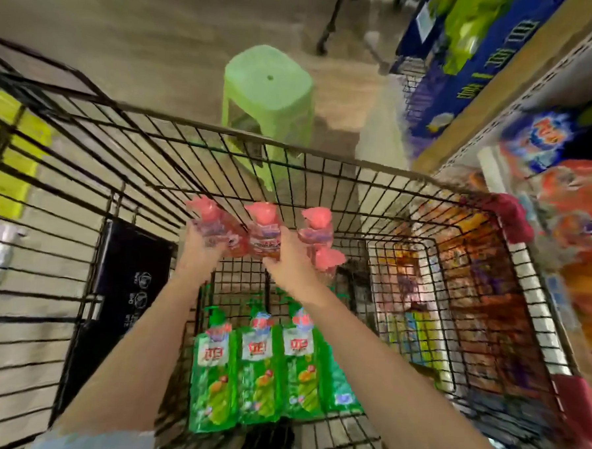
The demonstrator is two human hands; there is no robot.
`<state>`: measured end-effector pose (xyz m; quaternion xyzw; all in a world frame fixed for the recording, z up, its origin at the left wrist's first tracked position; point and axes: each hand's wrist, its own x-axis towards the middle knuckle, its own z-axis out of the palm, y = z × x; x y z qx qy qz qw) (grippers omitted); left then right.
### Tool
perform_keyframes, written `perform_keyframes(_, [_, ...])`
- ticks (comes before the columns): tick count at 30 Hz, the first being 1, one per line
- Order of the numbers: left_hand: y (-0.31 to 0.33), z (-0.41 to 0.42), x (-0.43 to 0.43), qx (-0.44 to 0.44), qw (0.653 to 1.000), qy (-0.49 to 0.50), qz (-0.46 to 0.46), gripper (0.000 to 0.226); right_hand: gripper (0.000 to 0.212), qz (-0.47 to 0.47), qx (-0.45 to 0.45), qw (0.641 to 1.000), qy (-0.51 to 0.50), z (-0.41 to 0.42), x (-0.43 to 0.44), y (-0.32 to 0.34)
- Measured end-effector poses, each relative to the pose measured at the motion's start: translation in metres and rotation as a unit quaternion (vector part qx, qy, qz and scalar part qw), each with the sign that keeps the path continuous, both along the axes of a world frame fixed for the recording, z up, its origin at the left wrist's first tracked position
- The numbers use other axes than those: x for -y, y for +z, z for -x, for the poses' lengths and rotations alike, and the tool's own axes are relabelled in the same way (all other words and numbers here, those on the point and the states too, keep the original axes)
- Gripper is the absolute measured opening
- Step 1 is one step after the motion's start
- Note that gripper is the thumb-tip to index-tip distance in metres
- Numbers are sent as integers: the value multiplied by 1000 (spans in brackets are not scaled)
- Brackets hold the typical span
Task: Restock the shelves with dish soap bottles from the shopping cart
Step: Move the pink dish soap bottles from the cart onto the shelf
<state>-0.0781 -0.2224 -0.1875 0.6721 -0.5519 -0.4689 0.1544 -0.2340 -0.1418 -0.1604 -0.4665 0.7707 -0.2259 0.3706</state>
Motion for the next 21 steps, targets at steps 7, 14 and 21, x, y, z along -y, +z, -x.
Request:
perform_keyframes(7, [-58, -9, 49, -15, 1000, -10, 15, 91, 57, 6, 16, 996, -87, -11, 57, -59])
perform_keyframes(14, [-73, -9, 55, 49, 993, -40, 101, 90, 67, -9, -137, 989, -61, -4, 70, -82])
perform_keyframes(21, [-79, -11, 42, -22, 1000, 14, 13, 76, 72, 8, -108, 992, -61, -2, 73, -87])
